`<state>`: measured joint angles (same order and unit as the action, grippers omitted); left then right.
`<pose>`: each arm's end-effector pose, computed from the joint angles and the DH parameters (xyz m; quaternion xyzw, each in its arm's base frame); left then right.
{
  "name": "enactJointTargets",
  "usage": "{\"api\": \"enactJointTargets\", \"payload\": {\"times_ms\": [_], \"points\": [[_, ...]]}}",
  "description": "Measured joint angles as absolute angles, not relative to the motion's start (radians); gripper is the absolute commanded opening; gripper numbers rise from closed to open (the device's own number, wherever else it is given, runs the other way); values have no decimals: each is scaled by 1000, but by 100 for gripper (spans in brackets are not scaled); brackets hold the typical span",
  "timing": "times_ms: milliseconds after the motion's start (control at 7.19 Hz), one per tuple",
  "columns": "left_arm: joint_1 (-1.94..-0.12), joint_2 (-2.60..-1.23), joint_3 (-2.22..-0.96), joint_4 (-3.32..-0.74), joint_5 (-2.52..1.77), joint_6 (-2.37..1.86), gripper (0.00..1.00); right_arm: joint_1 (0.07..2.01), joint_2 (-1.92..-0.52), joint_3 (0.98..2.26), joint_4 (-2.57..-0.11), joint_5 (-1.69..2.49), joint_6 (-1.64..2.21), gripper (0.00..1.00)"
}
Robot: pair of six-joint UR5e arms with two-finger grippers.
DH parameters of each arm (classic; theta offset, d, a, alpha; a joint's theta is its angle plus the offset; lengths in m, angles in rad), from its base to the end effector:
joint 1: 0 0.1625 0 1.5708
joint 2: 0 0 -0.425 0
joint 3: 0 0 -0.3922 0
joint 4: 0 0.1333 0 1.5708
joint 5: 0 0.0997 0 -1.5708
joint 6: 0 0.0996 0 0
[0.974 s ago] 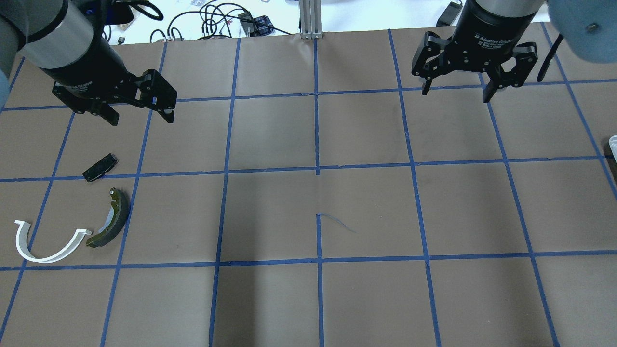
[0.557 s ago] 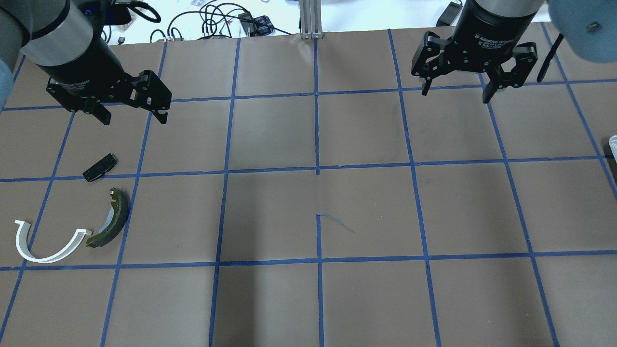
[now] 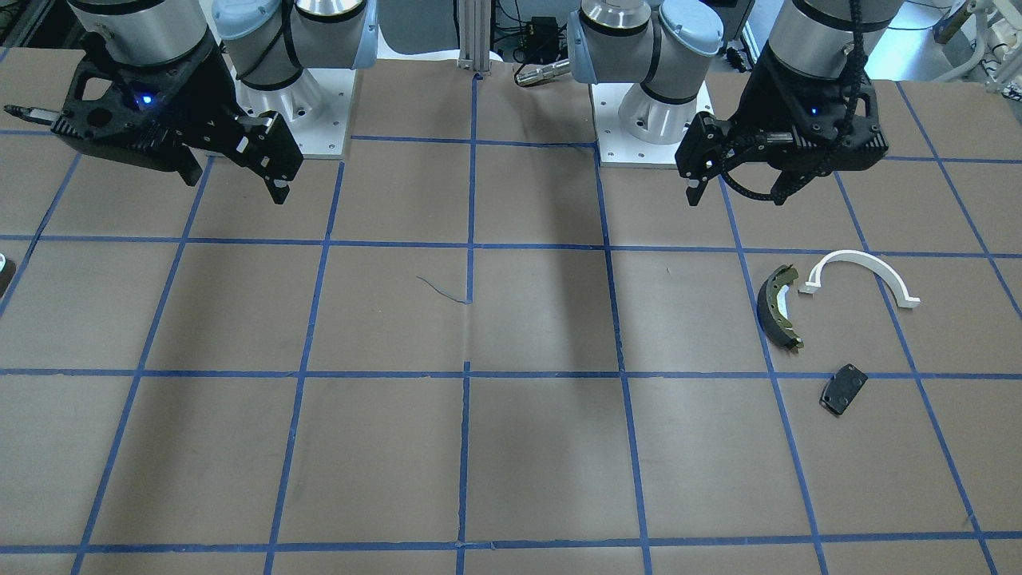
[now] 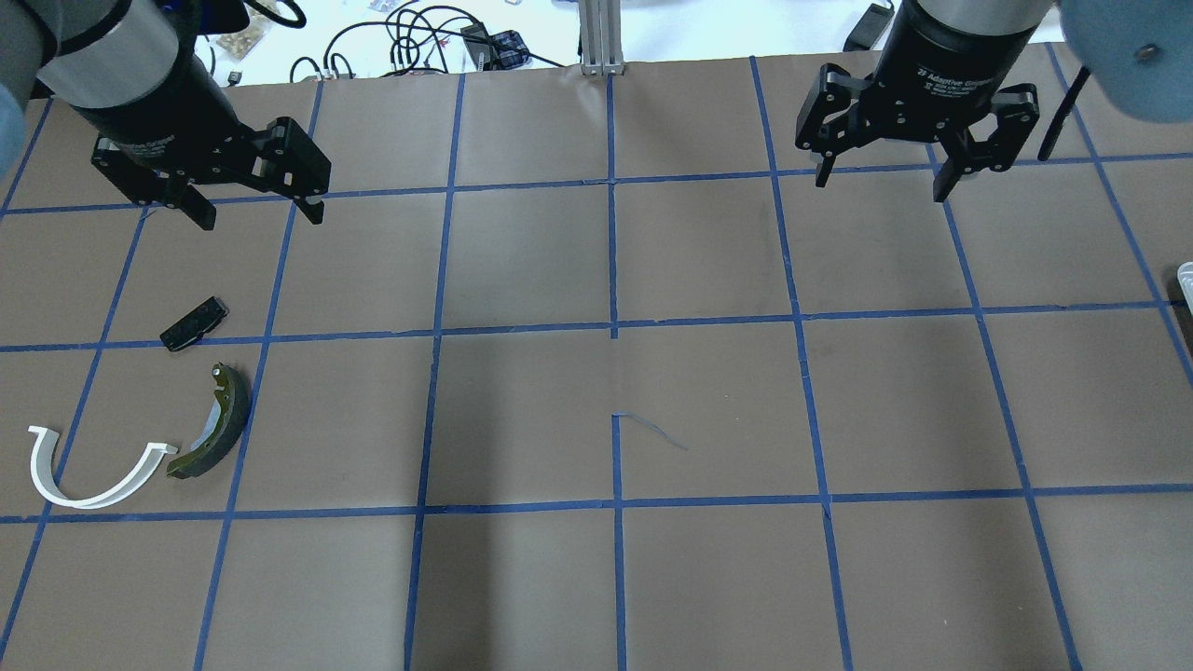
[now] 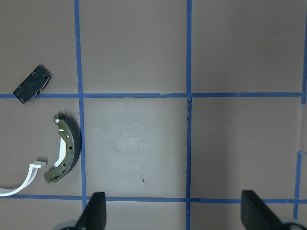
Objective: Place bearing gear from tray to pile
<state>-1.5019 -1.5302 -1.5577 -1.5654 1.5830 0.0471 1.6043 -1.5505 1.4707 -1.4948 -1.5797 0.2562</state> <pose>-0.0987 -0.4877 0.5147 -0.0111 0.9995 -0.0291 0.0078 0.1491 -0.4949 0.5195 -0.1111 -0.9938 0.0025 0.0041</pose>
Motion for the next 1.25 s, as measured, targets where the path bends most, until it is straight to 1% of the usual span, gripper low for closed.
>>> {"api": "enactJointTargets", "payload": {"times_ms": [418, 557, 835, 974, 1113, 1253], "points": [[-1505, -1540, -1558, -1569, 1572, 48, 100, 1579, -1538, 1486, -1501, -1601, 173, 99], [-1506, -1542, -1557, -1569, 1572, 50, 100, 1573, -1537, 1513, -1508, -1615, 153, 100], [-1509, -1542, -1557, -1571, 1572, 54, 100, 1556, -1536, 1613, -1671, -1665, 123, 100], [-1512, -1540, -1561, -1571, 1571, 54, 100, 1522, -1536, 1639, -1723, -1673, 57, 100], [-1513, -1538, -1563, -1569, 1570, 54, 100, 1440, -1536, 1648, -1744, -1665, -44, 100], [-1514, -1536, -1563, -1568, 1568, 54, 100, 1317, -1537, 1648, -1750, -1648, -144, 100]]}}
